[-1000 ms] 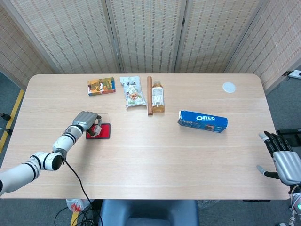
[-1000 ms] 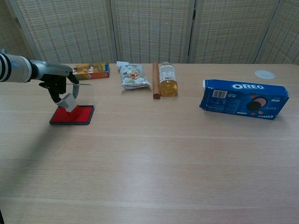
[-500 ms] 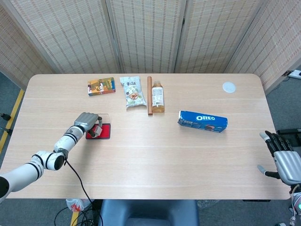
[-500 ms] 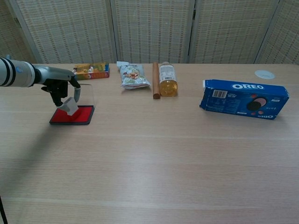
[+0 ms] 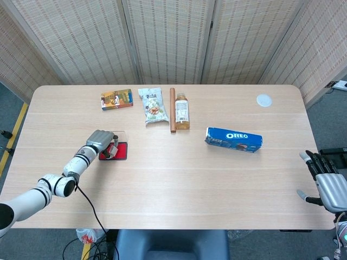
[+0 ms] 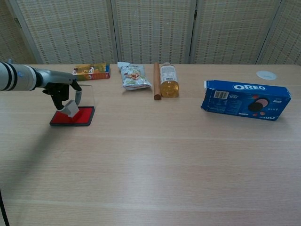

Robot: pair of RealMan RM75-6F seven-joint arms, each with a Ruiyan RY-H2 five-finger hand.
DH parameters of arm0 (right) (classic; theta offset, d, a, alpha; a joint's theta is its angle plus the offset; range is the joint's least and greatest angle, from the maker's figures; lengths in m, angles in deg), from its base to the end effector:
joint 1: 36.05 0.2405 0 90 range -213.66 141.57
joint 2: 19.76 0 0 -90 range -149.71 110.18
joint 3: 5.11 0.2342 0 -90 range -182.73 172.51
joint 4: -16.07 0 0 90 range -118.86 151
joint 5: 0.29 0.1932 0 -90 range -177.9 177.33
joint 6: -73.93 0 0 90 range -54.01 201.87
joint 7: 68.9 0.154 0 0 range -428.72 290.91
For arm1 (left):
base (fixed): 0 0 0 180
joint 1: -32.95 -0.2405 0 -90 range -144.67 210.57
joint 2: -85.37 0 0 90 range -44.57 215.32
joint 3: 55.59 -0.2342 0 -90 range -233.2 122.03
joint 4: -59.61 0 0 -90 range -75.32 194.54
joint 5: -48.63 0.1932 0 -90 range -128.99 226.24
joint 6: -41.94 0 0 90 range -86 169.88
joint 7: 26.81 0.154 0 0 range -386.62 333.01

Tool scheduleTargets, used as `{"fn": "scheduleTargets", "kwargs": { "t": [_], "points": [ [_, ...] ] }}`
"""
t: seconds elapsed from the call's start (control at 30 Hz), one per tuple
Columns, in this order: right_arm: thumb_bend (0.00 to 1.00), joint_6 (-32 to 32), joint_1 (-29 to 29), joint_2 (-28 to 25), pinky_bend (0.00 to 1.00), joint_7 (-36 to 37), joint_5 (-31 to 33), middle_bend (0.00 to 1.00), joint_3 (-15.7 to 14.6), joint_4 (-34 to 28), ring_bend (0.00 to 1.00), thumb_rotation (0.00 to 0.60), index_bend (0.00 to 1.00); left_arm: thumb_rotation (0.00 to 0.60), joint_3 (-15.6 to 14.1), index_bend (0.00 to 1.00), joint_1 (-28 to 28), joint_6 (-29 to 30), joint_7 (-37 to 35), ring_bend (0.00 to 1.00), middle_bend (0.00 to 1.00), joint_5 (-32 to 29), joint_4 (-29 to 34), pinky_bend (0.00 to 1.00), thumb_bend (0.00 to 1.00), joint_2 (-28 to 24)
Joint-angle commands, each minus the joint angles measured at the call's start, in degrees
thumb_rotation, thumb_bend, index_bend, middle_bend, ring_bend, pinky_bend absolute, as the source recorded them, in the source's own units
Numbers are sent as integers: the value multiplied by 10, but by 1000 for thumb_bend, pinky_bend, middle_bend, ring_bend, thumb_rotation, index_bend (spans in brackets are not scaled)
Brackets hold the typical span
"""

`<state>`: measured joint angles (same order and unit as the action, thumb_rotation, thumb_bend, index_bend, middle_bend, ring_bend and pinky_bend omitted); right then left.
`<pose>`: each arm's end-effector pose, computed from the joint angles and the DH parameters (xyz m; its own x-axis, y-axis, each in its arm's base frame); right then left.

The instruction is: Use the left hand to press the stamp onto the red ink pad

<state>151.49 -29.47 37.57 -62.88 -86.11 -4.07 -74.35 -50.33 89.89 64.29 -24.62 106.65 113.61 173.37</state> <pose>-0.3059 -0.1904 0.1836 0.4373 -0.1392 0.8885 -0.8978 -0.0099 0.4403 -0.1927 0.4293 0.0089 0.5594 0.5117 0.6521 0.8251 -0.2688 -0.4969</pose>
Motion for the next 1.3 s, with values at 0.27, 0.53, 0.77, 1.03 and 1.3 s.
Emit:
{"fn": "scheduleTargets", "kwargs": {
  "t": [0.27,0.53,0.77,1.03,1.3],
  "points": [
    [207,5,-2,-2,0,6,-4,0,-1,1,0,600,0,600,4,904,-4,26,8,935,1000,8,49,919,515,-24],
    [207,18,-7,-5,0,15,-22,0,-7,-1,0,600,0,600,-4,901,-6,92,83,933,1000,-53,222,918,515,-121],
    [207,32,-12,-7,0,18,-38,0,-13,-1,0,600,0,600,-30,900,-9,161,155,933,1000,-134,309,919,515,-149],
    [207,40,-15,-9,0,25,-53,0,-19,-1,0,600,0,600,-46,899,-18,198,186,933,1000,-163,322,919,515,-143],
    [207,46,-17,-11,0,34,-60,0,-22,3,0,600,0,600,-49,891,-31,201,180,930,1000,-158,299,918,515,-122]
  ]
}}
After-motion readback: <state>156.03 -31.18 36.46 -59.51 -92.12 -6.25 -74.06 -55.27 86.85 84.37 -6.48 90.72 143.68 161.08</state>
